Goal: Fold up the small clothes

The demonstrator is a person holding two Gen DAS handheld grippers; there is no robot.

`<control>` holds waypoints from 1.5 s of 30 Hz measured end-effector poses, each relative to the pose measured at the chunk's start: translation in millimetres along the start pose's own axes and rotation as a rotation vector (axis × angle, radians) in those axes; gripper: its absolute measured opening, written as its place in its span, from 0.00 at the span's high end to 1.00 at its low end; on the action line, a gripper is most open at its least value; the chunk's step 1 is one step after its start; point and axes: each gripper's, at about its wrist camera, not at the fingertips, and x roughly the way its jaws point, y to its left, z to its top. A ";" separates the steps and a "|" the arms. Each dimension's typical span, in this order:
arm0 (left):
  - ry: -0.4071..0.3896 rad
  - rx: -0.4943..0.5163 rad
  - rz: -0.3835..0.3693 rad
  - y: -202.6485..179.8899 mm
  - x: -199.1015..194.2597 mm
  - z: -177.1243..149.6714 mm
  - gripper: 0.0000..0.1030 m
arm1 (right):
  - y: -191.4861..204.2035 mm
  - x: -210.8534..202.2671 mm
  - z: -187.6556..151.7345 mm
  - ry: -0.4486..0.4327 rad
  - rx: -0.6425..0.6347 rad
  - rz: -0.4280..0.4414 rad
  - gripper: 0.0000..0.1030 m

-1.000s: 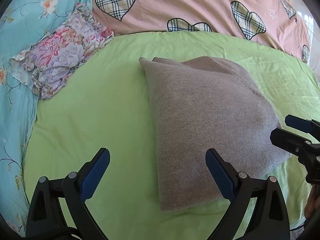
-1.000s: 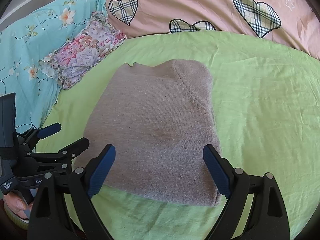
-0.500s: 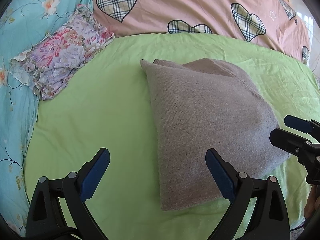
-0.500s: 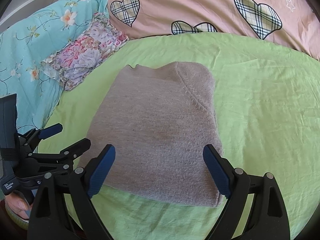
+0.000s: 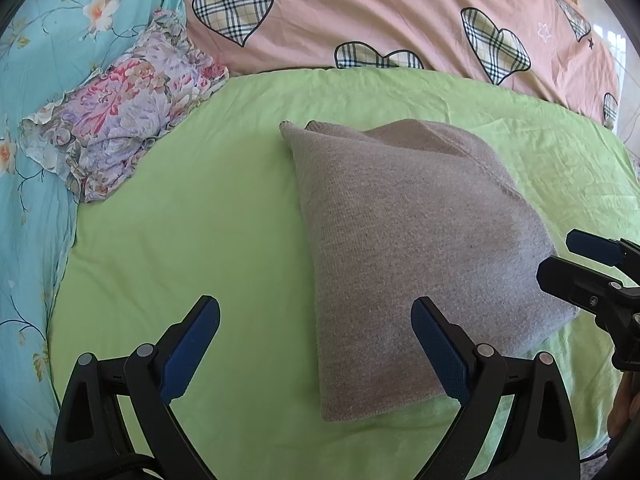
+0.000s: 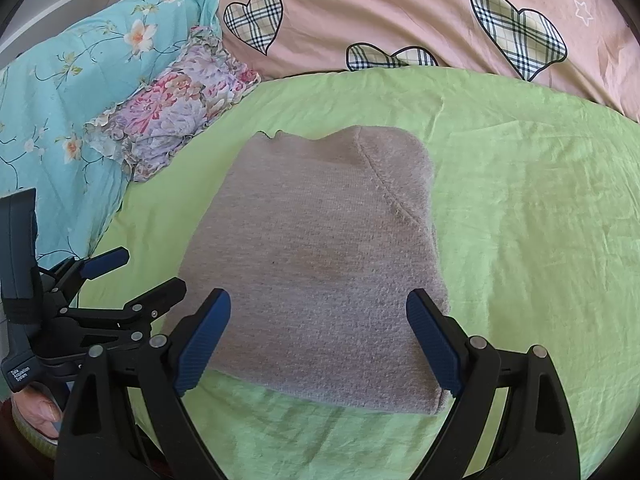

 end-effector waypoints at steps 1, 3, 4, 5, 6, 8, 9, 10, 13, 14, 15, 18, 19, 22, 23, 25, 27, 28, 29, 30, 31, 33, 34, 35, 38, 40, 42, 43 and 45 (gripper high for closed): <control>-0.001 0.000 -0.001 -0.3 0.0 0.2 0.06 | -0.2 0.2 0.2 0.000 -0.001 0.000 0.13; -0.002 -0.001 0.001 -0.7 -0.8 0.5 0.06 | 1.0 -0.3 0.5 -0.001 -0.003 0.001 0.13; -0.002 -0.001 0.000 -1.6 -1.1 0.3 0.06 | 1.5 -0.6 0.8 -0.001 -0.003 0.002 0.13; -0.002 -0.001 0.001 -1.3 -1.1 0.5 0.06 | 1.0 -0.5 1.6 -0.001 -0.004 0.003 0.13; -0.003 -0.001 0.000 -1.0 -1.1 0.5 0.06 | 1.6 -0.8 1.5 -0.001 -0.004 0.002 0.13; -0.003 0.000 0.000 -0.9 -1.1 0.5 0.06 | 1.1 -0.8 1.8 -0.001 -0.003 0.004 0.13; -0.003 -0.001 0.001 -0.9 -1.0 0.5 0.06 | 0.9 -0.6 1.7 -0.001 -0.003 0.003 0.13; -0.003 -0.001 0.001 -0.8 -1.2 0.6 0.06 | 0.9 -0.7 1.7 -0.001 -0.003 0.004 0.13; -0.002 -0.001 0.002 -0.8 -1.2 0.6 0.06 | 1.7 -1.0 1.7 -0.001 -0.003 0.004 0.13; -0.002 -0.001 0.002 -0.6 -1.2 0.7 0.06 | 0.8 -0.8 1.7 -0.001 -0.004 0.004 0.13; -0.002 -0.002 0.002 -0.6 -1.3 0.7 0.06 | 1.7 -1.1 1.7 -0.002 -0.004 0.004 0.13; -0.002 -0.003 0.002 -0.4 -1.9 0.2 0.06 | 0.7 -0.8 1.7 -0.001 -0.004 0.005 0.13; -0.002 -0.003 0.002 -0.3 -1.7 0.3 0.06 | 1.4 -1.2 2.3 -0.002 -0.002 0.005 0.13; -0.003 -0.004 0.001 0.4 -1.7 0.0 0.06 | 2.8 -1.5 2.8 -0.002 -0.002 0.005 0.13; -0.003 -0.003 0.002 0.5 -1.7 0.1 0.06 | 2.5 -1.6 2.6 -0.002 -0.002 0.005 0.13; -0.002 -0.004 0.001 0.5 -1.5 0.1 0.06 | 1.5 -1.4 2.3 -0.002 -0.001 0.005 0.13; -0.002 -0.007 0.001 1.4 -1.8 0.2 0.06 | 0.9 -1.2 2.2 -0.002 -0.003 0.007 0.13; -0.002 -0.007 0.001 1.4 -2.0 0.1 0.06 | 1.2 -1.3 2.3 -0.002 -0.003 0.006 0.13; -0.002 -0.007 0.001 1.5 -2.1 0.2 0.06 | 0.6 -1.2 2.1 -0.002 -0.003 0.006 0.13; -0.002 -0.007 0.001 1.5 -2.0 0.4 0.06 | 0.4 -1.2 2.2 -0.002 -0.003 0.007 0.13; -0.002 -0.006 0.000 1.6 -2.0 0.4 0.06 | 0.2 -1.3 2.3 -0.001 -0.003 0.008 0.13; -0.003 -0.005 0.000 1.4 -2.3 0.4 0.06 | 1.2 -1.7 2.8 -0.001 -0.004 0.008 0.13; -0.003 -0.004 -0.001 1.3 -2.5 0.5 0.06 | 0.2 -1.5 2.3 -0.002 -0.004 0.007 0.13; -0.003 -0.004 -0.002 1.5 -2.7 0.7 0.06 | 0.6 -1.7 2.5 -0.002 -0.003 0.007 0.13; -0.004 -0.005 -0.001 0.5 -3.0 0.4 0.06 | -0.2 -1.7 2.5 -0.001 -0.004 0.007 0.13; -0.004 -0.005 0.000 -0.4 -3.7 0.2 0.06 | -0.7 -1.6 2.6 -0.001 -0.004 0.009 0.13; -0.004 -0.004 0.000 -0.1 -3.7 0.5 0.06 | -0.3 -1.7 2.8 -0.002 -0.003 0.007 0.13; -0.004 -0.005 0.000 0.0 -3.8 0.4 0.06 | -0.1 -1.8 2.8 -0.002 -0.002 0.006 0.13; -0.005 -0.006 0.000 -0.9 -4.4 0.3 0.06 | 2.0 -2.7 3.7 -0.003 0.001 0.006 0.13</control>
